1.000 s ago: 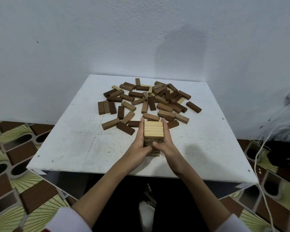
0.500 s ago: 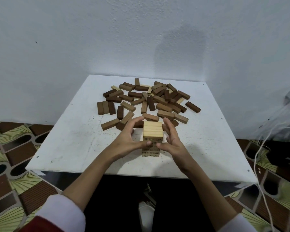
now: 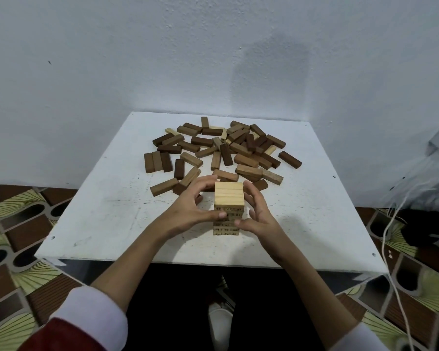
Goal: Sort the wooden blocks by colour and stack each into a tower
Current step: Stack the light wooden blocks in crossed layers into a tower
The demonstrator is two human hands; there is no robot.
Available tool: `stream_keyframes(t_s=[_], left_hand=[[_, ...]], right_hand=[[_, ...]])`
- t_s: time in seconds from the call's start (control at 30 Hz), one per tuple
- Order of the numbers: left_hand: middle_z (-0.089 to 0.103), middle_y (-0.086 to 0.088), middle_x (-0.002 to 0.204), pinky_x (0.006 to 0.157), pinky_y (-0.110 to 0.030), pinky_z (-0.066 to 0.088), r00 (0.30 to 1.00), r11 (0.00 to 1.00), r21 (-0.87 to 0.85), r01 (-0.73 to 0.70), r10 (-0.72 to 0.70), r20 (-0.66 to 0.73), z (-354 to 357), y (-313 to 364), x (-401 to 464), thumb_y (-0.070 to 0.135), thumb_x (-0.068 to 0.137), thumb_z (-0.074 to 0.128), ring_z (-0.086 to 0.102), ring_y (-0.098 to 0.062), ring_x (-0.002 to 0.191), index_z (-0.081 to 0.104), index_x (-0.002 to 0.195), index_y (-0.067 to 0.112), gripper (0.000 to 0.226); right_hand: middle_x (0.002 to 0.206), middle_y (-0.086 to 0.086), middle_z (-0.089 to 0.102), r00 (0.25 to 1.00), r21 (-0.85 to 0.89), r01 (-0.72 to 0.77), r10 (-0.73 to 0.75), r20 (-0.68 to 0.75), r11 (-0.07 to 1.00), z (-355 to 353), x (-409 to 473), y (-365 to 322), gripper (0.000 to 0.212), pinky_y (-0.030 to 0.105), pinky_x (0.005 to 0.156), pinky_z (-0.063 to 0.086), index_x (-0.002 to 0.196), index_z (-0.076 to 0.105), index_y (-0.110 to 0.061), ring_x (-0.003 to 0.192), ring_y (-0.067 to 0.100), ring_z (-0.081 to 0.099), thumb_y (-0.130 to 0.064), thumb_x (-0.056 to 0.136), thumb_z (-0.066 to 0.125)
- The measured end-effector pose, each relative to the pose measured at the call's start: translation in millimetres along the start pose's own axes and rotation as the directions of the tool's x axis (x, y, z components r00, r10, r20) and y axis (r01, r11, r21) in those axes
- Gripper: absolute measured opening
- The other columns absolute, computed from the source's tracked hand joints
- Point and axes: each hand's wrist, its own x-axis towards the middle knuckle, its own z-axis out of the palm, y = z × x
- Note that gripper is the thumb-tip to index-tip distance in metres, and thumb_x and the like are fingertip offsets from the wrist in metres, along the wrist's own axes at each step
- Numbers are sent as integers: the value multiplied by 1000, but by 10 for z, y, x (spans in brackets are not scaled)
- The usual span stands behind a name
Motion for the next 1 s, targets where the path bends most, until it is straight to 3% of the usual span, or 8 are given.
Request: stream_keyframes(t_s=[0.13,0.33,0.47,0.6,0.7,0.8,0.9,1.0], left_hand=[[39,12,143,97,-10,29,1000,1000,13,8,-8,-16,17,18,-10,37,63,75,38,6,123,47,132,25,75],[43,12,139,110,-29,30,1000,1000,1,16,-16,-23,17,55,-35,39,63,83,39,2,126,46,132,30,79],[39,9,145,113,-31,26,999,998,-62,27,-30,-39,38,94,-106,47,57,79,33,-2,134,33,140,35,96],[20,17,153,115,-29,20,998,987,-147,65,-66,-6,175,163,-194,39,61,76,21,-1,139,13,147,36,107],[26,16,146,102,-29,40,995,971,-216,103,-100,24,293,206,-234,17,71,69,37,-4,130,0,148,39,106],[36,22,131,77,-16,50,994,957,-269,107,-105,21,384,222,-232,-15,84,49,54,14,103,-7,148,35,99],[38,17,126,70,-14,50,991,946,-296,133,-133,18,436,237,-220,-20,85,40,57,17,88,-9,148,33,96],[41,17,123,68,-13,49,989,938,-315,147,-148,23,449,245,-218,-20,86,39,59,17,83,-9,148,33,94]], right_hand=[[145,-4,25,1000,9,9,-9,6,1000,10,-6,-7,83,-5,65,39,144,17,-29,122,-1,30,-17,71,54],[143,-6,26,1000,-7,4,-4,4,1000,6,-18,-29,84,-6,65,38,145,16,-29,119,-9,31,-19,71,54],[131,-19,33,1000,15,9,-9,12,1000,-3,-15,-36,86,-6,67,37,147,14,-26,102,-29,37,-19,71,54],[144,-12,30,1000,58,18,-18,9,998,64,-11,-9,90,6,78,45,149,7,-32,112,-17,43,-19,73,53],[133,-14,37,998,101,52,-54,16,993,132,-6,-43,83,6,77,45,143,10,-35,102,-21,49,-13,73,50],[125,-21,38,998,147,61,-63,8,987,170,1,-34,86,5,76,44,144,4,-32,98,-22,51,-13,73,49],[127,-18,38,999,162,52,-51,-6,985,185,19,-11,94,5,76,44,149,-5,-24,98,-21,52,-15,73,50],[122,-19,43,999,179,45,-47,6,983,200,38,-12,92,5,72,45,149,-4,-27,94,-19,55,-17,74,49]])
